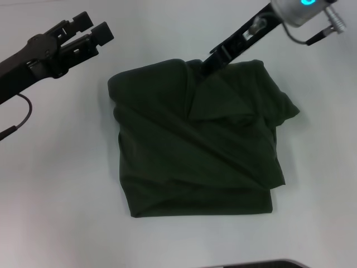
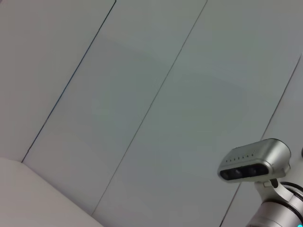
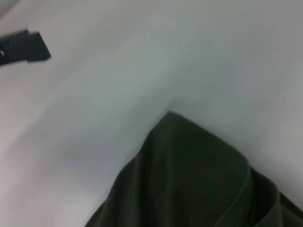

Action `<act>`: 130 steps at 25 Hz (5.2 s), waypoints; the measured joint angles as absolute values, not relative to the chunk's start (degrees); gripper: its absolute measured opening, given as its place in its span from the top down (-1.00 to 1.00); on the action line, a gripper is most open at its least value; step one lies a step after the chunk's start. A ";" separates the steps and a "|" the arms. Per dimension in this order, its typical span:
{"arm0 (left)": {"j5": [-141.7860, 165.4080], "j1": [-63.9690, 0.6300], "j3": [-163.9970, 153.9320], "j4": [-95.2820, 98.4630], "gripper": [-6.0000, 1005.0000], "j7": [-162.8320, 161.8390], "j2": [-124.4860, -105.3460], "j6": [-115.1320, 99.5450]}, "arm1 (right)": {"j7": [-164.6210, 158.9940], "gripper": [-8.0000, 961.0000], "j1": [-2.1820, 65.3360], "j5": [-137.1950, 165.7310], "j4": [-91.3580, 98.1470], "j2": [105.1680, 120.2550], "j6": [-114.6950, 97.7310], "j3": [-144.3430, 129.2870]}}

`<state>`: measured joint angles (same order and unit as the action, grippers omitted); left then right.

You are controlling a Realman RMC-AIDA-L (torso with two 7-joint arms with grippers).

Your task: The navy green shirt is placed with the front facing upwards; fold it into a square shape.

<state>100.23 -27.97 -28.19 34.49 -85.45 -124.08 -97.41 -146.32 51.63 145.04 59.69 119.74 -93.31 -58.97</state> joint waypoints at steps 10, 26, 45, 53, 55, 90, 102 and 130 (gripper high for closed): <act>100.32 -27.84 -28.04 34.03 -0.83 -84.01 -124.00 -97.39 | -151.67 -0.10 53.18 144.52 59.91 120.23 -90.54 -65.88; 100.27 -27.59 -27.95 33.86 -0.83 -83.15 -124.01 -97.29 | -149.50 -0.10 52.64 136.73 52.87 120.11 -81.31 -71.50; 100.31 -27.24 -27.95 32.66 -0.83 -82.35 -123.94 -96.94 | -151.73 -0.09 50.22 139.10 53.36 119.42 -83.25 -70.16; 100.29 -27.31 -27.95 32.60 -0.83 -82.58 -123.92 -97.07 | -151.78 -0.09 44.77 139.15 57.72 118.52 -85.55 -66.49; 100.28 -27.32 -27.94 32.60 -0.83 -82.61 -123.92 -97.17 | -151.76 -0.09 43.40 139.17 58.02 118.00 -85.59 -65.28; 100.19 -27.42 -27.95 32.43 -0.83 -82.65 -124.02 -97.05 | -145.07 -0.09 47.28 134.84 53.94 119.79 -85.52 -63.96; 100.19 -27.38 -27.95 32.36 -0.83 -82.41 -124.02 -96.94 | -144.77 -0.09 48.72 135.34 49.20 119.52 -82.75 -65.80; 100.13 -27.33 -27.91 32.35 -0.83 -81.85 -124.01 -97.04 | -148.55 -0.09 45.78 136.04 61.76 119.73 -89.14 -66.72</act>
